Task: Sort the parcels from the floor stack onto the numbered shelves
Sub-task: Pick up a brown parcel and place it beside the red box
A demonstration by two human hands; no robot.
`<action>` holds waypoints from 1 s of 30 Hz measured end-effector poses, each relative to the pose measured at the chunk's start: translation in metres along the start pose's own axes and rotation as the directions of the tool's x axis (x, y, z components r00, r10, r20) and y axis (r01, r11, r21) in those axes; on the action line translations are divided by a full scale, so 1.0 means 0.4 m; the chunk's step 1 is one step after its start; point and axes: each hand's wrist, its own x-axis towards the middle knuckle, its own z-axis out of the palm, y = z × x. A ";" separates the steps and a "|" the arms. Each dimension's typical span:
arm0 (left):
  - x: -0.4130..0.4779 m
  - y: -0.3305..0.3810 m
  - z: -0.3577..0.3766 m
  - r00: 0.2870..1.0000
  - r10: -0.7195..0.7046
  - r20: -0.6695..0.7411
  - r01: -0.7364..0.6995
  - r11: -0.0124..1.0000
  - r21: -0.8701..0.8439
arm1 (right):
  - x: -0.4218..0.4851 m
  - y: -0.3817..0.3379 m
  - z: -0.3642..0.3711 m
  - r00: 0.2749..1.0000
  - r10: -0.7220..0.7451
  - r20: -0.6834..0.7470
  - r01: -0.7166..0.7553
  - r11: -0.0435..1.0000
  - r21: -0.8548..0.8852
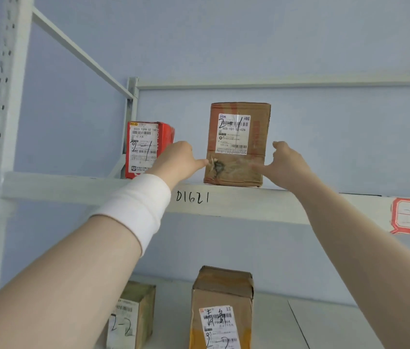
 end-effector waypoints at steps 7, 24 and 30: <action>-0.196 0.033 -0.028 0.996 -0.056 -0.064 0.060 0.997 0.055 | -0.161 -0.005 0.001 0.980 -0.195 0.026 0.195 0.981 -0.008; -0.736 -0.111 -0.160 0.976 -0.208 0.071 0.159 0.890 0.428 | -0.640 -0.104 0.117 0.881 -0.373 0.289 0.379 0.924 0.038; -0.986 -0.198 -0.143 0.914 -0.360 0.189 0.211 0.817 0.536 | -0.882 -0.094 0.216 0.785 -0.357 0.507 0.370 0.926 0.079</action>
